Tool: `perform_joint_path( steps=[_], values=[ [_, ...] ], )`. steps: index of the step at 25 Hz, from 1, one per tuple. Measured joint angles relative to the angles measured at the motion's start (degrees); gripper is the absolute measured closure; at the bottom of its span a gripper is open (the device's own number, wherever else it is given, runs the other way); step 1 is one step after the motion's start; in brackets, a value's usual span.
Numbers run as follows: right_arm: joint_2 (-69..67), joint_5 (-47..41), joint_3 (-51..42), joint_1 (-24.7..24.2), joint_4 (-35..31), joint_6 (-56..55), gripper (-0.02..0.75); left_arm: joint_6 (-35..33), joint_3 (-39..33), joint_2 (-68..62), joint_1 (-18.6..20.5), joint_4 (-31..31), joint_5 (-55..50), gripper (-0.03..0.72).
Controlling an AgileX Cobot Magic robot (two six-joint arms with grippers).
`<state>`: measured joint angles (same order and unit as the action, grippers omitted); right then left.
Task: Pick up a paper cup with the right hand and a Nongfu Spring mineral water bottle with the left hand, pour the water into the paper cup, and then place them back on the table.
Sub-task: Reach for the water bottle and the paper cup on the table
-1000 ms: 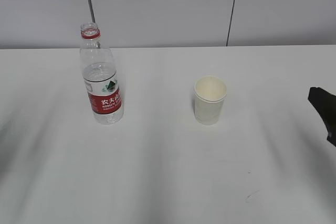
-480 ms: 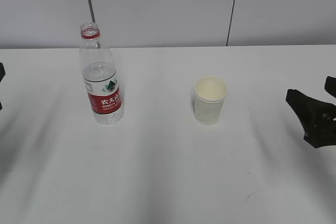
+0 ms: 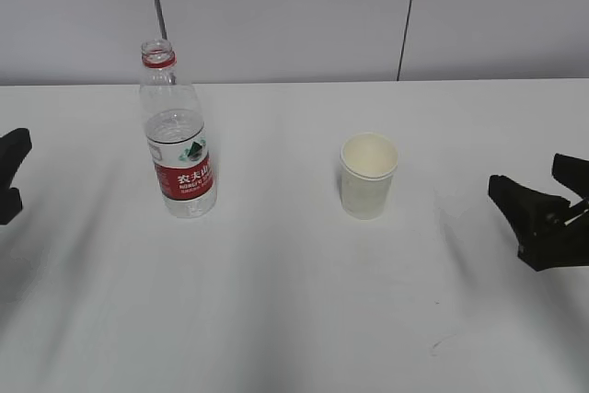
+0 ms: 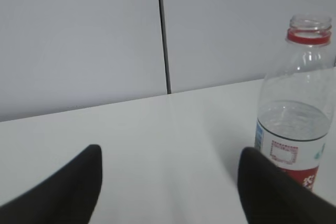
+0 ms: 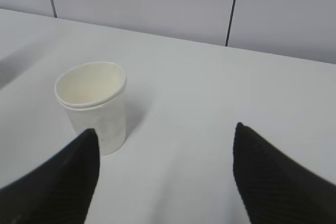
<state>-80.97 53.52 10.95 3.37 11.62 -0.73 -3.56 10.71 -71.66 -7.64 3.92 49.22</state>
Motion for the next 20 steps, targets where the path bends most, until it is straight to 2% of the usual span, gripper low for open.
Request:
perform_joint_path(
  steps=[9,20],
  values=[
    [-4.5,2.6,0.8,0.0,1.3,0.0,0.15,1.6,0.1,-3.6,0.0,3.3,-0.1,0.193],
    [-5.4,5.3,1.2,0.0,4.8,0.0,0.15,7.3,0.5,-6.3,0.0,8.7,-0.9,0.193]
  ],
)
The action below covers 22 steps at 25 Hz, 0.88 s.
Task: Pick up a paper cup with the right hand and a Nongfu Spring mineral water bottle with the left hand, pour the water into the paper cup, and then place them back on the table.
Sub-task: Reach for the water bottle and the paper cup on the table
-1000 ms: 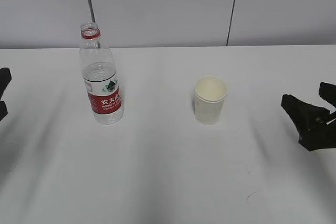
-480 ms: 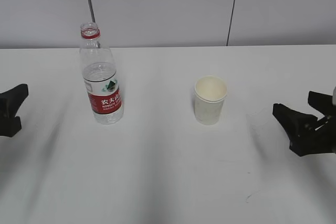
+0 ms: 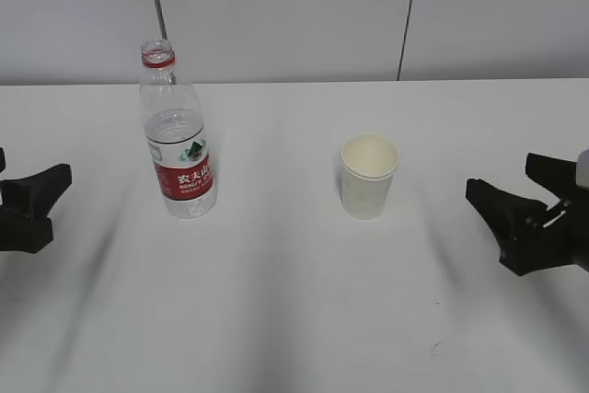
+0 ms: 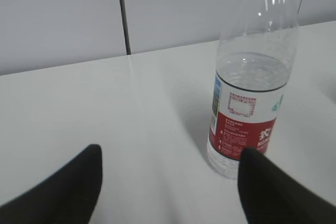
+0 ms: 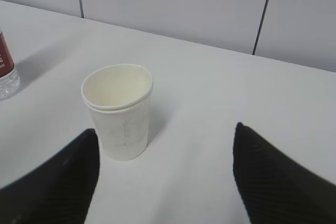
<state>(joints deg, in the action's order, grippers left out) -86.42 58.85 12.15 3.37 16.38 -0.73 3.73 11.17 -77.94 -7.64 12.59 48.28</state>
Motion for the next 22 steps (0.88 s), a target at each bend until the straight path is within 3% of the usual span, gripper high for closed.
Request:
perform_joint_path(
  steps=[11,22],
  values=[
    [-9.6,-2.0,8.3,0.0,7.5,0.0,0.15,0.2,0.0,-0.1,0.0,0.3,0.0,0.193],
    [-27.3,5.6,17.3,0.1,11.2,-0.1,0.104,0.2,0.0,-0.1,0.0,0.4,0.0,0.193]
  ],
)
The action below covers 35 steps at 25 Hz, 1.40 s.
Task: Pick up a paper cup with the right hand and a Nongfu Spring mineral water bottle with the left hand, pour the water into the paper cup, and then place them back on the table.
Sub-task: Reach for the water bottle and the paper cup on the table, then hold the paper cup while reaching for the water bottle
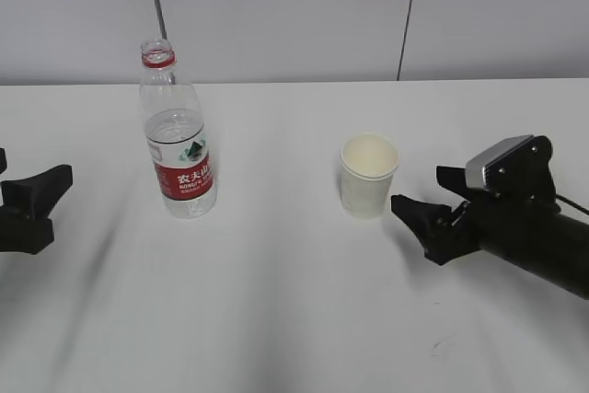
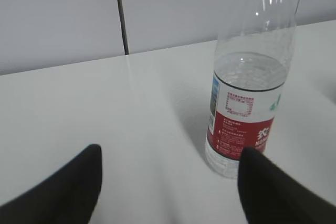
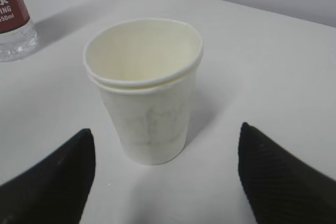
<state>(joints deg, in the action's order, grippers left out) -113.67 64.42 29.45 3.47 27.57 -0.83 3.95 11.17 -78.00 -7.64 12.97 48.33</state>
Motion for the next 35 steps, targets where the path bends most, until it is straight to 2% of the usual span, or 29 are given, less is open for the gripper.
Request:
perform_joint_path(
  steps=[11,16,27,35],
  values=[
    [-10.5,0.9,9.6,0.0,3.7,-0.1,0.103,0.0,0.0,0.0,0.0,-0.2,0.0,0.193],
    [-12.1,0.9,14.0,0.3,8.2,-0.1,0.102,0.0,0.0,0.0,0.0,-0.3,0.0,0.193],
    [-18.3,1.0,22.0,3.9,8.2,-0.1,0.101,0.0,0.0,0.0,0.0,-0.4,0.0,0.193],
    [-18.8,1.0,23.1,4.4,6.0,-0.1,0.123,0.0,0.0,0.0,0.0,-0.4,0.0,0.193]
  ],
)
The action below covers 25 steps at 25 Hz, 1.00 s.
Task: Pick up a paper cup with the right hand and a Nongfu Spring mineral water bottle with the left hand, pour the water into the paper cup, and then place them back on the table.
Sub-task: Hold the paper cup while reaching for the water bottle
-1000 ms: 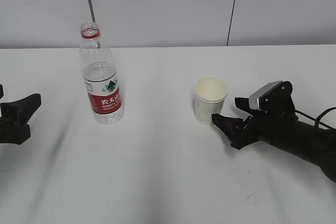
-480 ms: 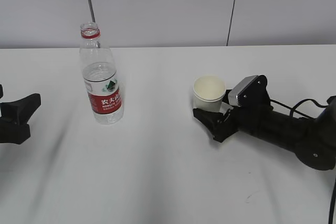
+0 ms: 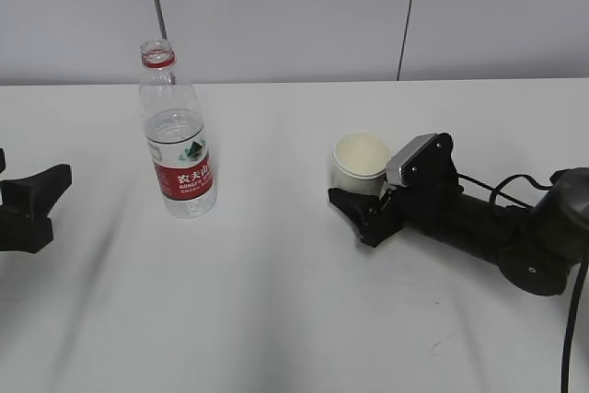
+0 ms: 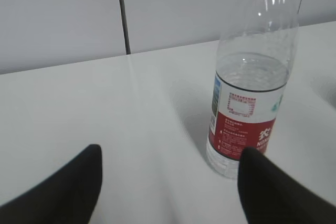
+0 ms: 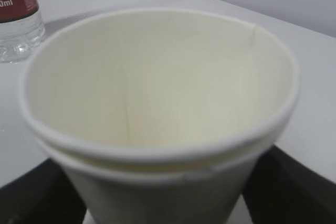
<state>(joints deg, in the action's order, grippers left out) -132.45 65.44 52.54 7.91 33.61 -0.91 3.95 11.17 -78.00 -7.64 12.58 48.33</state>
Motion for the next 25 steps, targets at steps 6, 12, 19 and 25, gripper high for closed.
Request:
perform_joint_path(
  steps=[6,12,19,25],
  values=[
    [0.0,0.0,0.0,0.0,0.9,-1.2,0.214,1.2,0.0,0.0,0.0,0.0,0.0,0.193],
    [1.1,0.0,0.0,0.0,3.2,-4.6,0.234,1.5,0.3,-0.2,0.0,1.0,0.0,0.193],
    [2.7,0.0,-0.2,0.0,5.1,-6.0,0.239,4.4,3.0,-5.7,0.0,6.0,0.0,0.193],
    [2.7,0.0,-0.3,0.0,5.2,-6.2,0.242,5.6,4.1,-13.4,0.0,11.2,8.2,0.184]
  ],
)
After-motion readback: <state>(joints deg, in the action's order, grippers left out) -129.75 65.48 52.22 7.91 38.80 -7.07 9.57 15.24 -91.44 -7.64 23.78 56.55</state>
